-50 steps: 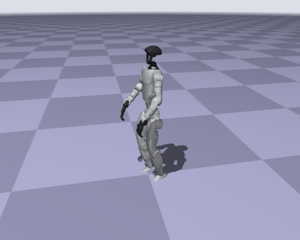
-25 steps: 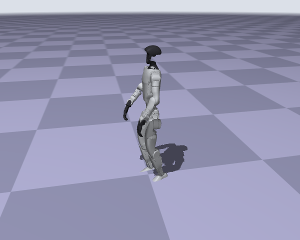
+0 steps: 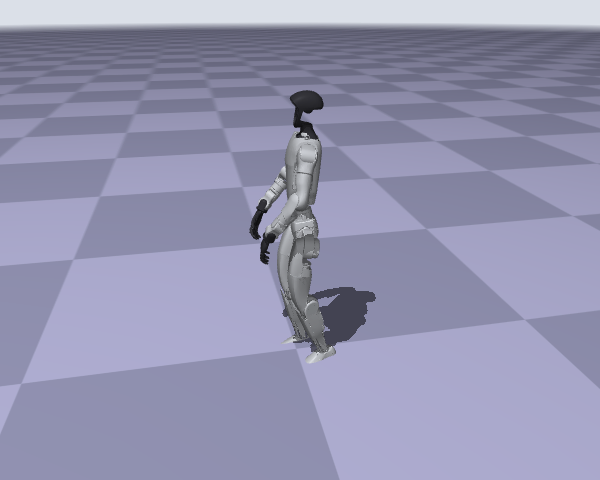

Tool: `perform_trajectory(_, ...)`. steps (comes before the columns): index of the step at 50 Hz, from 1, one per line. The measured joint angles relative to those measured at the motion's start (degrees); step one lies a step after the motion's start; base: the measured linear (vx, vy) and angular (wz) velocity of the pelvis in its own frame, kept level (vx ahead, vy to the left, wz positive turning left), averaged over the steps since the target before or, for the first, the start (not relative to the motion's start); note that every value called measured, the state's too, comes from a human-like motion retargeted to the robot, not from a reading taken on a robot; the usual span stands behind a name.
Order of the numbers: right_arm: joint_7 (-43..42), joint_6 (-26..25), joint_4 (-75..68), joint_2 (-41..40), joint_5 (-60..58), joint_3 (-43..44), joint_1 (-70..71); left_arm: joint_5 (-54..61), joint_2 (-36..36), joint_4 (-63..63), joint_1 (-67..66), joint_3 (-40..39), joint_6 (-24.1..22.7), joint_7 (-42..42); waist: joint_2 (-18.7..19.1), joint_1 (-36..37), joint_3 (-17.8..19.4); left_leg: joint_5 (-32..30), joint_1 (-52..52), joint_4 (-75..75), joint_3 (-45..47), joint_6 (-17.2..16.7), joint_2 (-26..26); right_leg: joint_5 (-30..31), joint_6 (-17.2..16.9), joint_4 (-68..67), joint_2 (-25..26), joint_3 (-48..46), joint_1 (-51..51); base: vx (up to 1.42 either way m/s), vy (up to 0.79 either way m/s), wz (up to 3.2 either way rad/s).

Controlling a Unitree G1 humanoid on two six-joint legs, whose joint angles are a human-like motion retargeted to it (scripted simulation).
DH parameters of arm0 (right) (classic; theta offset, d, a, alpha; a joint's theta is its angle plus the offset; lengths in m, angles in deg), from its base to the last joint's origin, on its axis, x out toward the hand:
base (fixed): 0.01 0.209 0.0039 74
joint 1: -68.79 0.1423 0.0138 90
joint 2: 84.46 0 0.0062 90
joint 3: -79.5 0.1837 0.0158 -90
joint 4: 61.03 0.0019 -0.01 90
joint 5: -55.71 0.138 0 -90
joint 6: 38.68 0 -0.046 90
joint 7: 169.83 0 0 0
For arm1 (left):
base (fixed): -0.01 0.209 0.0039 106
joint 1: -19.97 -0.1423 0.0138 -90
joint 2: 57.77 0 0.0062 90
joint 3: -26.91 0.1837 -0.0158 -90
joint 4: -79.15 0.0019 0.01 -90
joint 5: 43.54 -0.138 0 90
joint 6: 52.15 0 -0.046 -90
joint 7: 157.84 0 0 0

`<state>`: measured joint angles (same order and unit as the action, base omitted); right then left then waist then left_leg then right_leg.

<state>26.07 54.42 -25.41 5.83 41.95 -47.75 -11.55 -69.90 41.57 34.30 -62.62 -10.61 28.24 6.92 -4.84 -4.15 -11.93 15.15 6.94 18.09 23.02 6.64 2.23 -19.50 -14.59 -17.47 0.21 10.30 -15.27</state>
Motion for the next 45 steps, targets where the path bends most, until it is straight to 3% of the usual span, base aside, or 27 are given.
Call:
perform_trajectory(35,0.26,0.52,0.97,0.38,0.08,-3.69,0.73,-2.69,0.03,-8.64,9.43,7.71,-2.17,0.64,-0.26,-0.27,-0.39,-1.31,-0.85,-1.16,2.77,0.59,-0.6,3.1,-0.41,3.21,1.79,2.24,0.22,0.0,0.0,-0.05)
perform_trajectory(45,6.39,2.8,9.94,11.29,1.97,-8.48,-6.0,-3.38,0.54,-9.63,10.2,9.42,-2.09,-0.82,-1.05,-0.49,-0.33,-1.91,-1.32,-1.5,3.53,0.42,-0.91,4.35,-0.41,5.13,2.31,2.9,1.09,0.0,0.0,0.0)
